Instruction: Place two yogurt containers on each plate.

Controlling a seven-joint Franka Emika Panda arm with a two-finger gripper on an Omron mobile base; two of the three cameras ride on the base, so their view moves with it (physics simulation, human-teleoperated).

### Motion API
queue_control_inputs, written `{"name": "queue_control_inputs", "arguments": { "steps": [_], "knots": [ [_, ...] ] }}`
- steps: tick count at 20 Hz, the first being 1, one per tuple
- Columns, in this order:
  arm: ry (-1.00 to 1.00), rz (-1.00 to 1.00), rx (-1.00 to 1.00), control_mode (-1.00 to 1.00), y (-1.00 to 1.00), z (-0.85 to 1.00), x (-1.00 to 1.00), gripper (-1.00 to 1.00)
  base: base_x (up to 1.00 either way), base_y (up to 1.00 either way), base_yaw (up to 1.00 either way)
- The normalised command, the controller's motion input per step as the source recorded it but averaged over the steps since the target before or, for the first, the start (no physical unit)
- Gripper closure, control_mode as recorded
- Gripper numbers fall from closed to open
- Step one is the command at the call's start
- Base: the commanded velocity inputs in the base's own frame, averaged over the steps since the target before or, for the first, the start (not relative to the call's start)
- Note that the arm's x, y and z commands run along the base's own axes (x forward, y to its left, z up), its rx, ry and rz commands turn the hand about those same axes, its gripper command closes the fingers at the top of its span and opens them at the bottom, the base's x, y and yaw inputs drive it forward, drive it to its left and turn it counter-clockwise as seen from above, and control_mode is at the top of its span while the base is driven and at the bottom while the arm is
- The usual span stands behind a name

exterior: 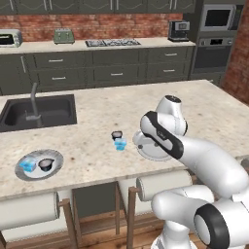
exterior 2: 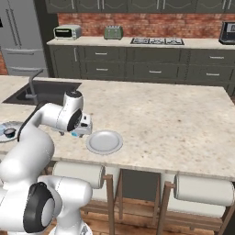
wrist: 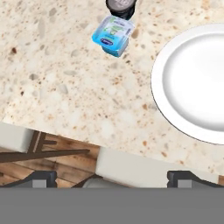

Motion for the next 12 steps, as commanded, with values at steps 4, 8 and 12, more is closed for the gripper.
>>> {"name": "queue_control_inputs", "arguments": {
  "steps": [4, 8, 12],
  "knots": [
    [0.0, 0.0, 0.0, 1.0, 0.0, 0.0, 0.0, -1.0, 0.0, 0.0, 0.0],
    [0.0, 0.0, 0.0, -1.0, 0.0, 0.0, 0.0, -1.0, 0.0, 0.0, 0.0],
    [0.0, 0.0, 0.0, -1.0, 0.0, 0.0, 0.0, -1.0, 0.0, 0.0, 0.0]
  ]
}}
